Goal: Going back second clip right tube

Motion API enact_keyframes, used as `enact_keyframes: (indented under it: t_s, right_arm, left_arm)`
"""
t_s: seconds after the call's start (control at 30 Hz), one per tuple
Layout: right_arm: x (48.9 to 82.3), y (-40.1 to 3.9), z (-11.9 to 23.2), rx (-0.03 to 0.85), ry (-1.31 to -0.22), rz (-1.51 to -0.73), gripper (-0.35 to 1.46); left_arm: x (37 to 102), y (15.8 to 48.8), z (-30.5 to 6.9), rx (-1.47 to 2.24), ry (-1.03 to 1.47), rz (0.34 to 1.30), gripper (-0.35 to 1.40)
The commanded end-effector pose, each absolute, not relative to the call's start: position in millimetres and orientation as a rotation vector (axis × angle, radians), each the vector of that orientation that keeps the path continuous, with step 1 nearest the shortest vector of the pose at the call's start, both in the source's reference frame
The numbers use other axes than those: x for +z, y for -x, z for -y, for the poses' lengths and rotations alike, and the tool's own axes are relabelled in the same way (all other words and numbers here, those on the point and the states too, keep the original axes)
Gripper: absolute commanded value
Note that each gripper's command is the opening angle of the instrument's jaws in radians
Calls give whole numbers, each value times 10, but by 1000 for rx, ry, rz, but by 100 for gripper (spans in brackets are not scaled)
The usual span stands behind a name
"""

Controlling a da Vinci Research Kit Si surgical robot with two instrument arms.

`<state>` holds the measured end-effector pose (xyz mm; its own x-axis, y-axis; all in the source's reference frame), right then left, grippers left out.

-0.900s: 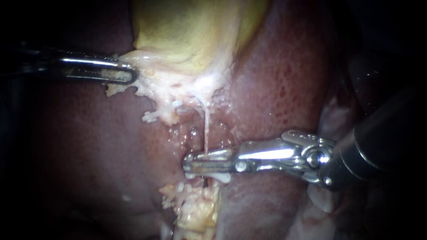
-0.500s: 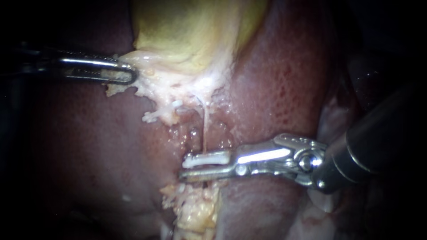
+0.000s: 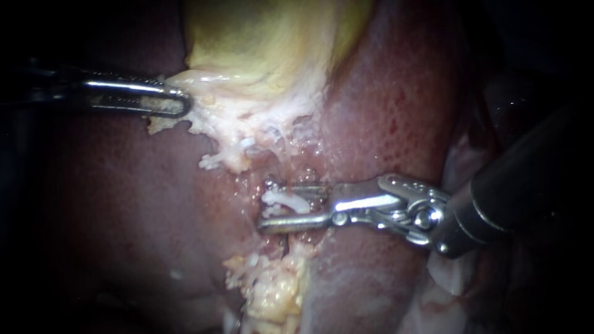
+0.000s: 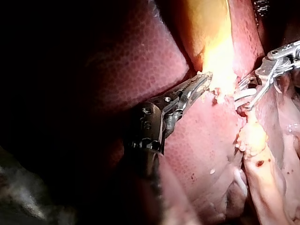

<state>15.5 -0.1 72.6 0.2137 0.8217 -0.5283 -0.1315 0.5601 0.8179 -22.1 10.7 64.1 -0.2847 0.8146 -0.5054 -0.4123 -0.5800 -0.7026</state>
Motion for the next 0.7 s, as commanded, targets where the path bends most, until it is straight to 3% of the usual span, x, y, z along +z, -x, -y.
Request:
enact_keyframes:
  t_s: [0.03, 0.23, 0.47, 0.7]
  right_arm:
    - [727, -153, -1, 748, -726, -1171, 50]
    - [728, -143, -2, 713, -699, -1181, 50]
    - [711, -106, 1, 468, -540, -1258, 50]
    - [679, -69, -13, 341, -449, -1296, 50]
  left_arm:
    - [641, 220, -107, 1946, 1128, 571, -35]
    - [640, 220, -107, 1946, 1128, 571, -35]
    - [640, 219, -106, 1946, 1128, 571, -35]
    - [640, 218, -106, 1947, 1128, 572, -35]
